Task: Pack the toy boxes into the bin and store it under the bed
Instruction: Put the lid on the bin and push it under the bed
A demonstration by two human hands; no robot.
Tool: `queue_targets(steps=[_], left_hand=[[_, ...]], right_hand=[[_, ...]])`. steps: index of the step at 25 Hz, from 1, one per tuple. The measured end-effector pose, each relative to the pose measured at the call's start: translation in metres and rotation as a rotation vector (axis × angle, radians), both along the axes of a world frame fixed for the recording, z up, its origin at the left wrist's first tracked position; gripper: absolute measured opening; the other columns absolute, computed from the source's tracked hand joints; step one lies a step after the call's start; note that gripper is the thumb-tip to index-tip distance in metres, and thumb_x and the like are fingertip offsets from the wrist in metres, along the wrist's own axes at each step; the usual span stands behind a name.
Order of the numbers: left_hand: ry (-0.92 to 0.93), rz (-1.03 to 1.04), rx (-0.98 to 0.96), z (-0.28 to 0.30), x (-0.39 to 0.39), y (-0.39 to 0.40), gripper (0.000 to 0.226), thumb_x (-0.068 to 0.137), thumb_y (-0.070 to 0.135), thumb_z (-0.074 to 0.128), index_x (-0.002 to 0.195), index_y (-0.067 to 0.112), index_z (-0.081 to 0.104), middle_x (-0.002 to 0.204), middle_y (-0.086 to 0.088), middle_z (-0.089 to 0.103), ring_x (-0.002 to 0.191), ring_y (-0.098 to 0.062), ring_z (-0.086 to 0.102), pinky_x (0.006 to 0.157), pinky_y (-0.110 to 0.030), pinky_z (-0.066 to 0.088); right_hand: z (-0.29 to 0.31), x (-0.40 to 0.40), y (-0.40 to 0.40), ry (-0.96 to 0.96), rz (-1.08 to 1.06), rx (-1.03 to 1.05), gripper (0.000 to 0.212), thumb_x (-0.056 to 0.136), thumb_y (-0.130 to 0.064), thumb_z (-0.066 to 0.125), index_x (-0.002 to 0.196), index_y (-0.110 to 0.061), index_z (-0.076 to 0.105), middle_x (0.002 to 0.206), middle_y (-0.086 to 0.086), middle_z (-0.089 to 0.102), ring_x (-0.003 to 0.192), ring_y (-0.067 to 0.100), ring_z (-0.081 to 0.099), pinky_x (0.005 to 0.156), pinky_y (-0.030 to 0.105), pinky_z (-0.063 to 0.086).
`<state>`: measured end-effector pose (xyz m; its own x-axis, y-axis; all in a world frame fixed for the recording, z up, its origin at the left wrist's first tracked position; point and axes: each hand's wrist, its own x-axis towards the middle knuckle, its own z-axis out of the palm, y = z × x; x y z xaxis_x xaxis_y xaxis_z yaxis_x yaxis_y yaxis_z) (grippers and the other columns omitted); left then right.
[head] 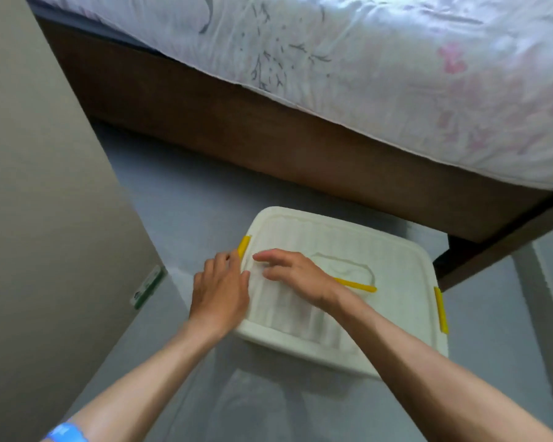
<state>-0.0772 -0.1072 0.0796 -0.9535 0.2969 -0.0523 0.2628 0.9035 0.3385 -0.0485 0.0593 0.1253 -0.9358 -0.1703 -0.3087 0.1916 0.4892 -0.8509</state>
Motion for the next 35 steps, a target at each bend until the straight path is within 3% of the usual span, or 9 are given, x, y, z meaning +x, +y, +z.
queue_targets(steps=[2,6,10,13,19,22,25,30,35], left_hand=[[0.058,-0.240,0.007,0.001,0.014,-0.011,0.066,0.098,0.058,0.029,0.154,0.024,0.029,0.160,-0.005,0.028,0.145,-0.026,0.027,0.117,-0.041,0.020],[-0.012,-0.612,-0.149,-0.013,0.046,-0.024,0.086,0.080,0.086,0.019,0.151,0.047,-0.010,0.160,0.014,-0.020,0.151,-0.013,-0.018,0.116,-0.028,-0.022],[-0.161,-0.117,0.458,-0.021,0.058,-0.024,0.118,0.062,0.062,0.082,0.155,0.044,0.011,0.166,0.011,0.007,0.151,-0.008,0.010,0.121,-0.028,0.016],[-0.403,-0.009,0.830,-0.031,0.062,-0.022,0.115,0.057,0.038,0.093,0.149,0.050,0.026,0.144,0.019,0.051,0.128,-0.001,0.052,0.102,-0.022,0.047],[-0.230,-0.189,0.340,-0.021,0.019,0.034,0.105,0.079,0.062,0.070,0.158,0.035,0.006,0.159,0.015,0.028,0.144,-0.010,0.030,0.114,-0.040,0.037],[0.023,-0.277,-0.027,-0.011,-0.008,0.063,0.085,0.086,0.066,0.056,0.152,0.020,0.027,0.154,0.001,0.032,0.137,-0.024,0.033,0.103,-0.043,0.042],[0.275,-0.356,-0.112,-0.005,-0.020,0.086,0.040,0.093,0.045,0.058,0.119,0.015,0.062,0.124,-0.003,0.054,0.109,-0.026,0.048,0.080,-0.038,0.050],[0.350,-0.365,-0.178,0.007,-0.039,0.123,0.032,0.087,0.004,0.062,0.117,0.015,0.057,0.113,-0.006,0.053,0.094,-0.029,0.055,0.063,-0.038,0.044],[0.269,-0.436,-0.240,-0.023,-0.007,0.112,0.080,0.090,0.038,0.060,0.154,0.004,0.025,0.156,-0.021,0.029,0.144,-0.041,0.028,0.112,-0.045,0.035]], right_hand=[[0.012,0.042,0.037,0.075,-0.006,0.067,0.042,0.092,-0.038,0.062,0.133,-0.033,0.058,0.137,-0.020,0.055,0.129,-0.003,0.046,0.111,0.023,0.035],[-0.016,0.172,0.120,0.191,0.085,0.786,0.088,0.073,-0.088,0.042,0.150,-0.051,0.019,0.159,-0.026,0.006,0.150,0.004,0.008,0.121,0.031,0.011],[-0.062,0.219,0.124,0.175,-0.438,0.604,0.090,0.071,-0.085,0.047,0.149,-0.054,0.014,0.162,-0.024,-0.003,0.150,0.005,0.000,0.120,0.036,0.010],[-0.085,0.225,0.118,0.158,-0.804,0.293,0.102,0.063,-0.077,0.066,0.145,-0.061,0.009,0.159,-0.031,0.000,0.147,0.000,0.014,0.116,0.035,0.024],[-0.088,0.200,0.158,0.415,-0.850,0.810,0.056,0.083,-0.052,0.055,0.127,-0.017,0.064,0.141,0.008,0.055,0.126,0.038,0.046,0.101,0.054,0.041],[-0.081,0.174,0.184,0.446,-0.793,0.960,0.045,0.084,-0.043,0.066,0.118,-0.015,0.071,0.125,0.008,0.068,0.114,0.043,0.053,0.091,0.055,0.046],[-0.074,0.142,0.198,0.460,-0.747,0.969,0.038,0.086,-0.039,0.071,0.115,-0.016,0.072,0.120,0.006,0.070,0.109,0.039,0.054,0.089,0.049,0.047],[-0.073,0.105,0.208,0.616,-0.735,1.051,0.019,0.088,-0.019,0.071,0.102,-0.007,0.068,0.101,0.011,0.063,0.083,0.036,0.059,0.073,0.044,0.046],[-0.093,0.116,0.198,0.609,-0.597,1.227,0.044,0.081,-0.005,0.062,0.125,-0.001,0.056,0.115,0.015,0.057,0.106,0.037,0.054,0.089,0.047,0.045]])
